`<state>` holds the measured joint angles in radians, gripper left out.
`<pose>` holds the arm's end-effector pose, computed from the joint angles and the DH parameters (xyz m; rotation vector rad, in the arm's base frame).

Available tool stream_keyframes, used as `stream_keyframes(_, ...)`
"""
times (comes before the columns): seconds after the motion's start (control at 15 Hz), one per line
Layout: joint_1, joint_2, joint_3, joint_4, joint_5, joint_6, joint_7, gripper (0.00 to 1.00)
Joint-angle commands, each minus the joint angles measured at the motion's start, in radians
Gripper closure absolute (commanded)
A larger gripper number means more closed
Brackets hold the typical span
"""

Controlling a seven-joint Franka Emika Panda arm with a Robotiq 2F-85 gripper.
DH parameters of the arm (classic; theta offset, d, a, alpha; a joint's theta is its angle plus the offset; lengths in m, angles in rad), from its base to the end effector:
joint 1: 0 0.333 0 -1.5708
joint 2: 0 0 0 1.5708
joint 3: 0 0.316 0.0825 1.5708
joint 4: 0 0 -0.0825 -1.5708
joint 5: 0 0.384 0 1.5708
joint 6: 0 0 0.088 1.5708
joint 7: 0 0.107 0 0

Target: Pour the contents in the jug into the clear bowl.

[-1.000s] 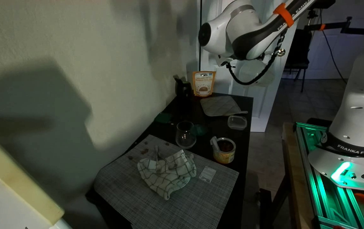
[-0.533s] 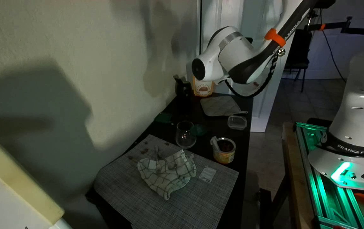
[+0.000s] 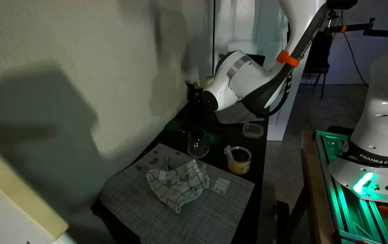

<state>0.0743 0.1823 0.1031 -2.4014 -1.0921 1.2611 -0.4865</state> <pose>0.4023 -0.0434 0.2701 1.4777 1.0001 -1.4989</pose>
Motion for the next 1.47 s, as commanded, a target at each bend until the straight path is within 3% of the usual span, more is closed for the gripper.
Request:
stream_keyframes(0.0, 0.016, 0.053, 0.020, 0.031, -0.031, -0.061, 0.029, 0.88)
stream_keyframes(0.73, 0.057, 0.159, 0.075, 0.134, -0.057, -0.270, -0.010, 0.88)
stream_keyframes(1.4, 0.051, 0.232, 0.099, 0.175, -0.070, -0.373, -0.068, 0.88)
